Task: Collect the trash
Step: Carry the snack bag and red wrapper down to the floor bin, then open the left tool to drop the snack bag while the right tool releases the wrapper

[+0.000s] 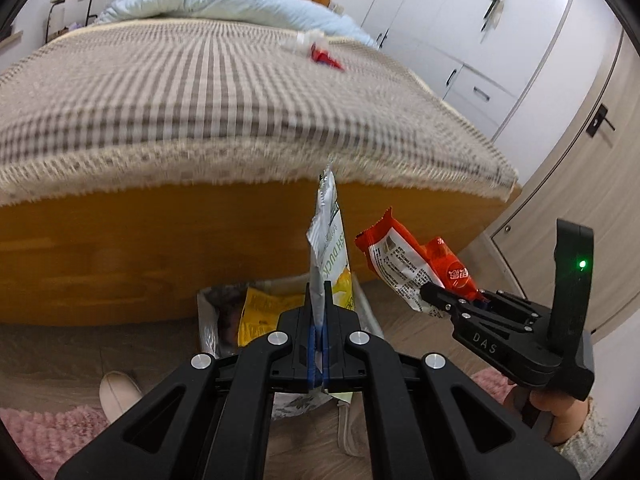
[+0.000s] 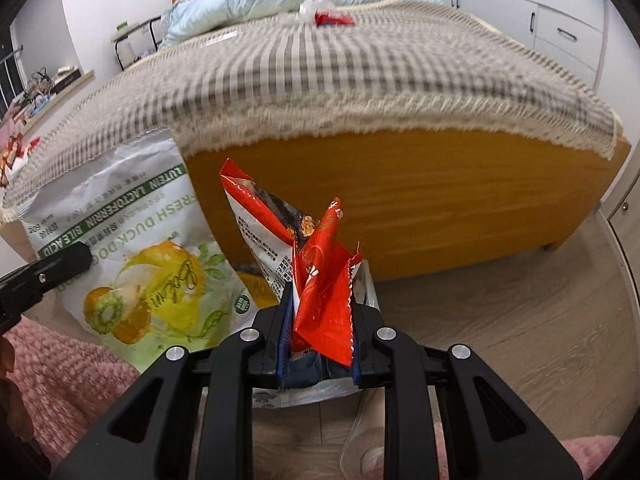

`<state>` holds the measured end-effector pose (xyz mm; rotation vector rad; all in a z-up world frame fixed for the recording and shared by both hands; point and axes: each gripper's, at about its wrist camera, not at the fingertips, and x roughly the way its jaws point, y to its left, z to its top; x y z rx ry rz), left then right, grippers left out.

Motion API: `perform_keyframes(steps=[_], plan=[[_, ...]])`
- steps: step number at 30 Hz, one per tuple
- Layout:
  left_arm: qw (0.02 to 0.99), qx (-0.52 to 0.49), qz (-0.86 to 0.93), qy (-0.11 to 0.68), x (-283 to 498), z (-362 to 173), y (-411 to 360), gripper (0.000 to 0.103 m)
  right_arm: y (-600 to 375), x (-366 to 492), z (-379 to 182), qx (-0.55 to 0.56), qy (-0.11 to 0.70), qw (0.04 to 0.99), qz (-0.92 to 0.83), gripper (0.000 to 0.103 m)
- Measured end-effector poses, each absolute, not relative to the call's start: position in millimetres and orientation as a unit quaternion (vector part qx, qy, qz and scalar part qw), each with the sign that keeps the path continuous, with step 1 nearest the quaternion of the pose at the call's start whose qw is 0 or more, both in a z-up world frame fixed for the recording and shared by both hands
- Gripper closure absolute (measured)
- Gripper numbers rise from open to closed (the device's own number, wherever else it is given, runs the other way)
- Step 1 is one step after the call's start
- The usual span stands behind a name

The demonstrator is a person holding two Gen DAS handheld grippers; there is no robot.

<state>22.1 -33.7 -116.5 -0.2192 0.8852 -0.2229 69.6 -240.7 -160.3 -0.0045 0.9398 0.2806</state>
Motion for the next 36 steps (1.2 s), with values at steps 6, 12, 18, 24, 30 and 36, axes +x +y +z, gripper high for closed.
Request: perform_keyframes(steps=[6, 12, 18, 24, 30, 36], plan=[[0.891, -0.083, -0.098, 0.436, 30, -146, -34, 0.103, -233, 79, -192, -0.007, 0.484, 0.865, 0.128, 0.081], [0.866, -0.100, -0.100, 0.480, 43, -183, -28, 0.103, -221, 86, -219, -0.020, 0.512, 0.849, 0.129, 0.081], [0.844, -0.110, -0.098, 0.515, 48, -210, -24, 0.103, -219, 95, -233, -0.023, 0.530, 0.838, 0.126, 0.081], [0.819, -0.117, -0.081, 0.555, 59, -241, -27, 0.103, -220, 99, -250, 0.000, 0.565, 0.815, 0.131, 0.081], [0.798, -0.150, -0.075, 0.579, 75, -265, -33, 0.103, -208, 100, -284, 0.005, 0.603, 0.787, 0.133, 0.081], [0.793, -0.147, -0.068, 0.587, 98, -291, -50, 0.103, -209, 115, -308, 0.025, 0.626, 0.769, 0.127, 0.081]])
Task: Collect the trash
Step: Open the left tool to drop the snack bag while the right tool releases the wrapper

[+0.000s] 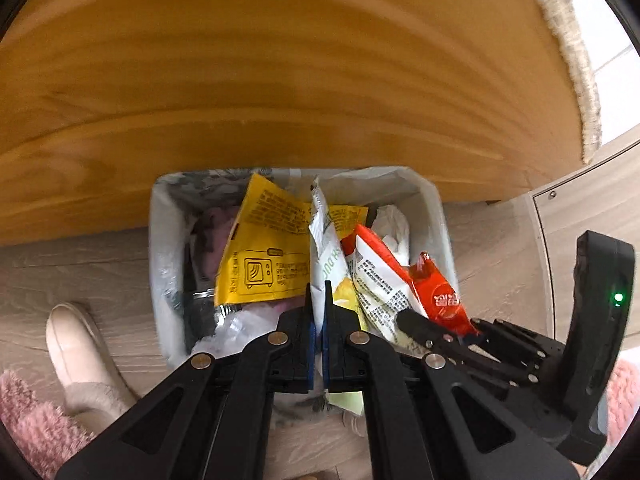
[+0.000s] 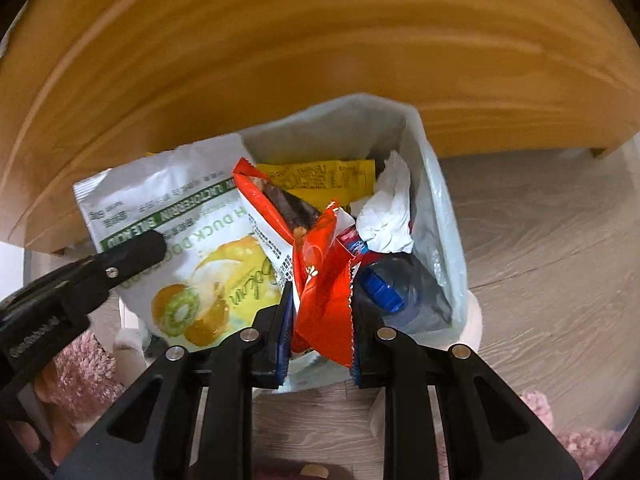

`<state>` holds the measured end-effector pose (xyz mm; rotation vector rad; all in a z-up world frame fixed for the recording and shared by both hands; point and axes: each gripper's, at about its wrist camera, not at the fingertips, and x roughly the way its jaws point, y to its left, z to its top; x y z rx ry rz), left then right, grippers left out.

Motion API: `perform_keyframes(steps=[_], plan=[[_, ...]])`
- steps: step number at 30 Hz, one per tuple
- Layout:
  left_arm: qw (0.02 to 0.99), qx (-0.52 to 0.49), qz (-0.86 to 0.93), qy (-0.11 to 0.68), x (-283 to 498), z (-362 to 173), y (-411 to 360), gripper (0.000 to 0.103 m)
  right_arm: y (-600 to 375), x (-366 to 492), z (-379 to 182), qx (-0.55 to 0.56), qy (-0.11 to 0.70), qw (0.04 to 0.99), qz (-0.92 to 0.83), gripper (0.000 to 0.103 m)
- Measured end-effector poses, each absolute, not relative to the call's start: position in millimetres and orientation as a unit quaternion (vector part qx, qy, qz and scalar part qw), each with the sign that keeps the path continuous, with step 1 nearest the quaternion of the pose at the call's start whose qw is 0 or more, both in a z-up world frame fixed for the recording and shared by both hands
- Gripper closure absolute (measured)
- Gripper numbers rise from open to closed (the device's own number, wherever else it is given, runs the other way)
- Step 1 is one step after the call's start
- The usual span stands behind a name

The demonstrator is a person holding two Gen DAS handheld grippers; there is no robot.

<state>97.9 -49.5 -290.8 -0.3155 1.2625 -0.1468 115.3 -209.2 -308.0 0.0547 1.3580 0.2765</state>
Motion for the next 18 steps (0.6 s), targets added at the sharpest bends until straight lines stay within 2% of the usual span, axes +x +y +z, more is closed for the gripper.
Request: perform_keyframes(steps=[9, 18], plan=[[0.772, -0.156, -0.053, 0.614, 120, -330, -37, 0.103, -199, 125, -355, 0.010, 0.658, 0.742, 0.129, 0.081], [0.758, -0.141, -0.063, 0.633, 135, -355, -52, 0.103, -188, 135, -365, 0.000, 0.655, 0.743, 0.139, 0.081]])
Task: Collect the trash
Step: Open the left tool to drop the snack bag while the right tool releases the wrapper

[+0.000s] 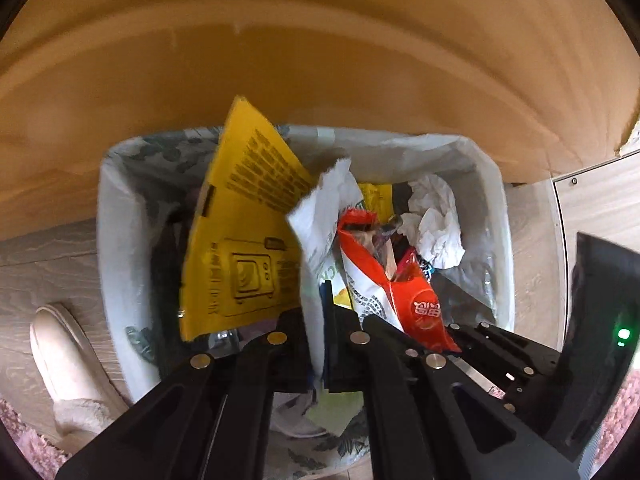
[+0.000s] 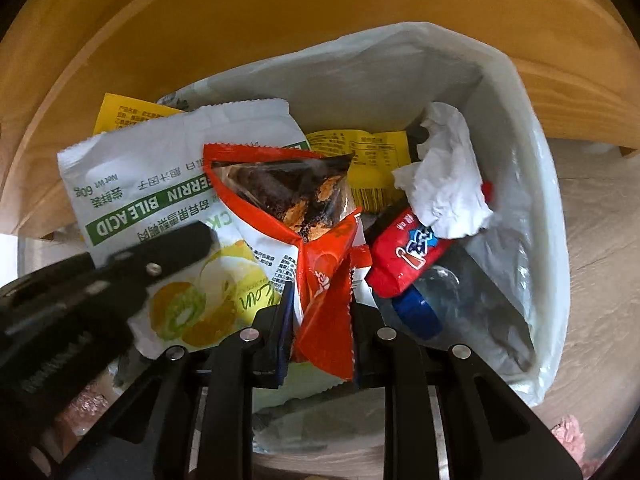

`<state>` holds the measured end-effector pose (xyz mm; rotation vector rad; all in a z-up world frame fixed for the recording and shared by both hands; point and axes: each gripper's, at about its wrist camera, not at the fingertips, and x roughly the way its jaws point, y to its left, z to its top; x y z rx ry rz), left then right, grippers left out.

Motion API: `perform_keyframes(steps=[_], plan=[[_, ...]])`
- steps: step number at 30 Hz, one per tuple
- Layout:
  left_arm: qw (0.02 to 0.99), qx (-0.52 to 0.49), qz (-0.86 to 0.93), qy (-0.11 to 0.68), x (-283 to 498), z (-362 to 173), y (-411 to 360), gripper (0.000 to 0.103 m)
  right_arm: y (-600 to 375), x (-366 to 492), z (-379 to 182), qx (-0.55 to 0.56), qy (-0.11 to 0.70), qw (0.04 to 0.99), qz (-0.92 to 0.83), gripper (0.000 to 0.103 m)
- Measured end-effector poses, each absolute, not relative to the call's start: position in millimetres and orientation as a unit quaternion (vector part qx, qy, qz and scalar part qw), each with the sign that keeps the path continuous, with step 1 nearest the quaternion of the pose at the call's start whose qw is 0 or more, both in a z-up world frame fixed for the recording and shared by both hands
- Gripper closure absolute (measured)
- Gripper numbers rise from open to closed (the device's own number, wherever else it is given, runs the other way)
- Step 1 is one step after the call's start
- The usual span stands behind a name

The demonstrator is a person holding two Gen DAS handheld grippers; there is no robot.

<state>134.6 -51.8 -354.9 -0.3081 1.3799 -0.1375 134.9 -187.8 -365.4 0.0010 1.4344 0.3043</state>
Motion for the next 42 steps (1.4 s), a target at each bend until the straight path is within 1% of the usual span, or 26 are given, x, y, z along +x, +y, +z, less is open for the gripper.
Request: perform_keyframes(steps=[4, 7, 9, 11, 12, 14, 15, 16, 17, 20, 23, 26, 28, 29, 31, 32, 33, 34, 36, 37, 38, 40, 42], plan=[[0.755, -0.153, -0.064, 0.635, 138, -362, -48, 0.103, -184, 137, -361, 0.007, 0.650, 0.747, 0.141, 0.081], [0.753, -0.158, -0.071, 0.635, 139, -357, -48, 0.103, -195, 135, -360, 0.016, 0.646, 0.750, 0.143, 0.081], [0.758, -0.145, -0.076, 0.632, 136, -352, -48, 0.098, -200, 133, -358, 0.005, 0.639, 0.756, 0.142, 0.080], [0.761, -0.138, -0.079, 0.629, 135, -346, -51, 0.072, -201, 130, -357, 0.004, 0.639, 0.756, 0.144, 0.080], [0.762, -0.137, -0.086, 0.627, 135, -341, -52, 0.069, -202, 129, -356, 0.006, 0.639, 0.755, 0.144, 0.080], [0.766, -0.134, -0.088, 0.622, 134, -331, -57, 0.068, -203, 128, -356, 0.003, 0.640, 0.755, 0.145, 0.080], [0.768, -0.134, -0.088, 0.620, 134, -327, -56, 0.065, -203, 128, -357, 0.003, 0.640, 0.755, 0.145, 0.080], [0.770, -0.137, -0.088, 0.617, 135, -321, -55, 0.058, -205, 128, -358, 0.005, 0.641, 0.754, 0.146, 0.080], [0.773, -0.137, -0.086, 0.613, 135, -317, -55, 0.055, -204, 129, -357, 0.005, 0.641, 0.754, 0.146, 0.080], [0.781, -0.133, -0.082, 0.605, 133, -307, -54, 0.054, -201, 137, -359, 0.002, 0.641, 0.754, 0.145, 0.080], [0.785, -0.132, -0.077, 0.601, 129, -300, -49, 0.050, -189, 140, -364, 0.001, 0.637, 0.758, 0.142, 0.077], [0.787, -0.141, -0.082, 0.595, 126, -291, -48, 0.048, -191, 140, -359, -0.004, 0.629, 0.765, 0.140, 0.073], [0.788, -0.145, -0.081, 0.592, 124, -287, -44, 0.046, -192, 139, -353, -0.003, 0.623, 0.770, 0.139, 0.068], [0.789, -0.144, -0.081, 0.592, 123, -285, -41, 0.046, -193, 138, -350, 0.000, 0.621, 0.771, 0.139, 0.067], [0.792, -0.142, -0.078, 0.588, 120, -278, -30, 0.044, -195, 137, -342, 0.002, 0.615, 0.776, 0.138, 0.054], [0.794, -0.141, -0.078, 0.587, 118, -276, -29, 0.042, -197, 137, -338, 0.002, 0.612, 0.779, 0.138, 0.052], [0.797, -0.140, -0.079, 0.583, 116, -272, -29, 0.041, -197, 136, -334, 0.002, 0.607, 0.783, 0.140, 0.047], [0.799, -0.139, -0.079, 0.579, 115, -271, -29, 0.040, -198, 135, -330, 0.001, 0.603, 0.786, 0.140, 0.040], [0.805, -0.138, -0.080, 0.571, 112, -265, -27, 0.034, -200, 132, -322, -0.002, 0.594, 0.792, 0.140, 0.033], [0.807, -0.138, -0.084, 0.568, 110, -263, -27, 0.030, -201, 130, -318, -0.003, 0.591, 0.795, 0.140, 0.028], [0.809, -0.139, -0.085, 0.564, 108, -261, -28, 0.025, -203, 130, -315, -0.004, 0.589, 0.796, 0.140, 0.026], [0.814, -0.137, -0.085, 0.559, 105, -256, -29, 0.020, -204, 126, -310, -0.005, 0.583, 0.801, 0.135, 0.018], [0.819, -0.132, -0.084, 0.552, 102, -250, -28, 0.017, -199, 124, -303, -0.011, 0.577, 0.807, 0.126, 0.017]])
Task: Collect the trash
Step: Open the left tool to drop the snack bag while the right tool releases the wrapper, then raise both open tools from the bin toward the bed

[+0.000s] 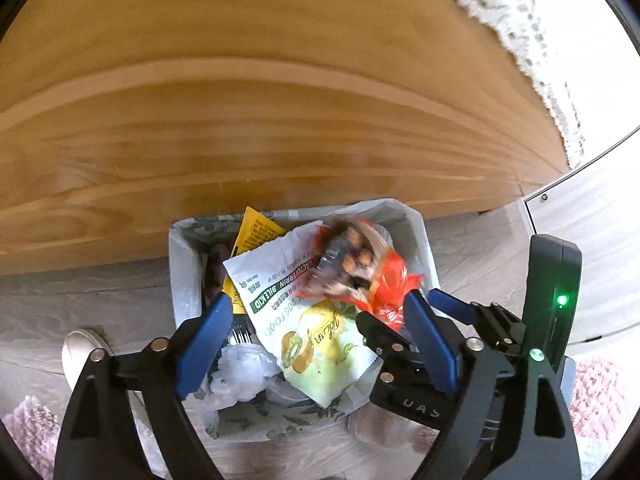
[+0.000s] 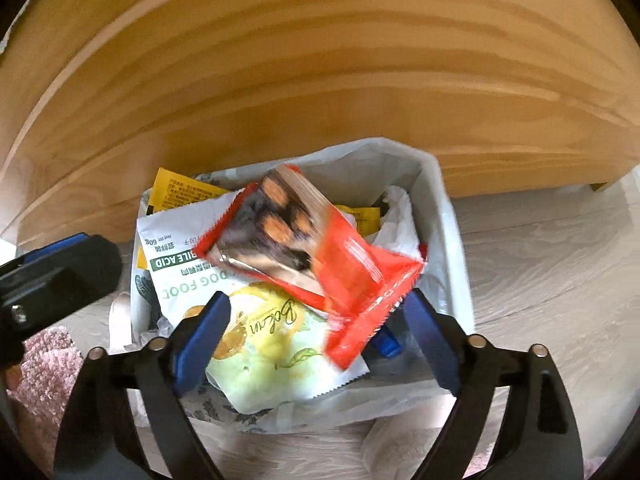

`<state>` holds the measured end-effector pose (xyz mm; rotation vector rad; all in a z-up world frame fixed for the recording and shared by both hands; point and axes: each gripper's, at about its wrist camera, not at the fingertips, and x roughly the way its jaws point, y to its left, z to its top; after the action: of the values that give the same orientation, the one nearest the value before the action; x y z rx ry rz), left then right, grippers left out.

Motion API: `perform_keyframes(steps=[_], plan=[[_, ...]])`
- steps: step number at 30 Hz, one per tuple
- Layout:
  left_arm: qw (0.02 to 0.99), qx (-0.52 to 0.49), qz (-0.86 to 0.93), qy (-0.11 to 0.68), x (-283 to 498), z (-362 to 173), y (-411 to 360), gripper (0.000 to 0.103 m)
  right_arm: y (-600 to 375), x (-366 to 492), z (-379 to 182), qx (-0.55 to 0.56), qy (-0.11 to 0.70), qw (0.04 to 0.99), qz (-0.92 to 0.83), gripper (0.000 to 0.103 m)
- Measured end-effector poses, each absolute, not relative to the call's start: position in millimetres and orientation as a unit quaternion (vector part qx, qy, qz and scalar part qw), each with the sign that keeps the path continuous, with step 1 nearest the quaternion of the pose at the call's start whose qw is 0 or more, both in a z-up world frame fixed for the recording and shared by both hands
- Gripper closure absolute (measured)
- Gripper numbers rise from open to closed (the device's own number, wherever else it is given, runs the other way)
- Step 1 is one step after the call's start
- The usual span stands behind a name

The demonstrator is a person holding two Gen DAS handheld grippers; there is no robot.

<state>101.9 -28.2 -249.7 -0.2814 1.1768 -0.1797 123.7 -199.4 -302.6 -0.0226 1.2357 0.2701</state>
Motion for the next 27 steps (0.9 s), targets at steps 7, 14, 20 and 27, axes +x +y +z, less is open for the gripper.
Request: perform_keyframes(steps=[7, 14, 20, 27], plan=[[0.832, -0.123, -0.089, 0.533, 92, -226, -25, 0.008, -198, 110, -287, -0.026, 0.564, 0.818, 0.111, 0.010], [0.839, -0.127, -0.071, 0.524, 83, -211, -17, 0.008, -204, 94, -273, -0.015, 0.549, 0.828, 0.114, 0.008], [0.847, -0.116, -0.060, 0.516, 73, -196, -11, 0.008, -207, 93, -267, -0.019, 0.540, 0.834, 0.111, 0.008], [0.858, -0.114, -0.061, 0.497, 65, -177, -4, 0.008, -206, 89, -256, -0.028, 0.521, 0.845, 0.115, 0.008]])
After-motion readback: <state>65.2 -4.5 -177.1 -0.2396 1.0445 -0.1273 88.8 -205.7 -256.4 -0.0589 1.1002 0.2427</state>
